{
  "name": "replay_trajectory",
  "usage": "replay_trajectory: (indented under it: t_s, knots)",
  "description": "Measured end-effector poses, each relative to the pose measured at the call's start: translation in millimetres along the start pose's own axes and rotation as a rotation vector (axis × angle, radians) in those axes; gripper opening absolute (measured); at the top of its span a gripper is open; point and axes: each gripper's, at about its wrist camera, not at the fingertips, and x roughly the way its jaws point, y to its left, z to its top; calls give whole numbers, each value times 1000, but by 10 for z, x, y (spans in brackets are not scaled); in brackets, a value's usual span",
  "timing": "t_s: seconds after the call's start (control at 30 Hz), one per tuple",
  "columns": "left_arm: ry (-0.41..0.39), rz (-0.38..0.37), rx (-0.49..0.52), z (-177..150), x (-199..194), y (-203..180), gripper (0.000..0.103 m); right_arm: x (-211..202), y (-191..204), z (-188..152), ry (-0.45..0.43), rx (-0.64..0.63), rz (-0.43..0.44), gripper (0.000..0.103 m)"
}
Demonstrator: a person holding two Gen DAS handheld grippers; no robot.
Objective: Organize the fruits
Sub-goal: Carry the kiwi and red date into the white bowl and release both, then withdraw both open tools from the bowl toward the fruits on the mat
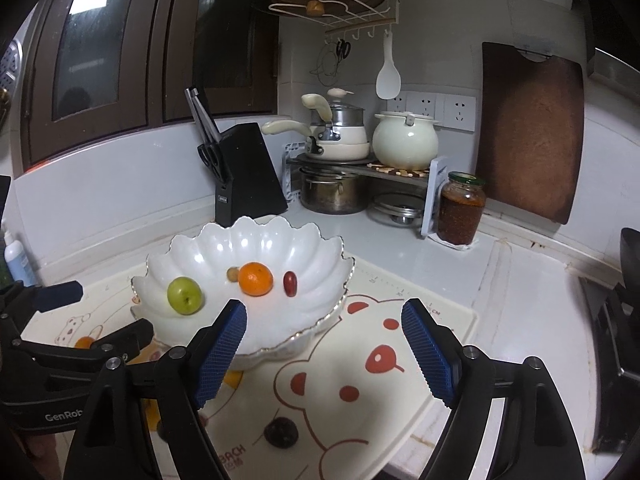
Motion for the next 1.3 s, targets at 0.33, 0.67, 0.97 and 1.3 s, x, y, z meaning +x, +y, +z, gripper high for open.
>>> replay_trajectory:
  t_s: [0.33,0.67,0.97,1.3]
  knots:
    - [37,-10,-14,-254,-74,-73,94,-76,-57,-228,38,10,4,80]
    - [78,-6,-25,-518,-57,-111,94,-20,-32,-478,77,-18,50,80]
    - [144,-8,-67,-698,-8,-133,93,26,-12,-642,126,-81,83,80]
    - [217,-45,-80,-739,131,-231,67,199,-36,-651,200,-148,193,79]
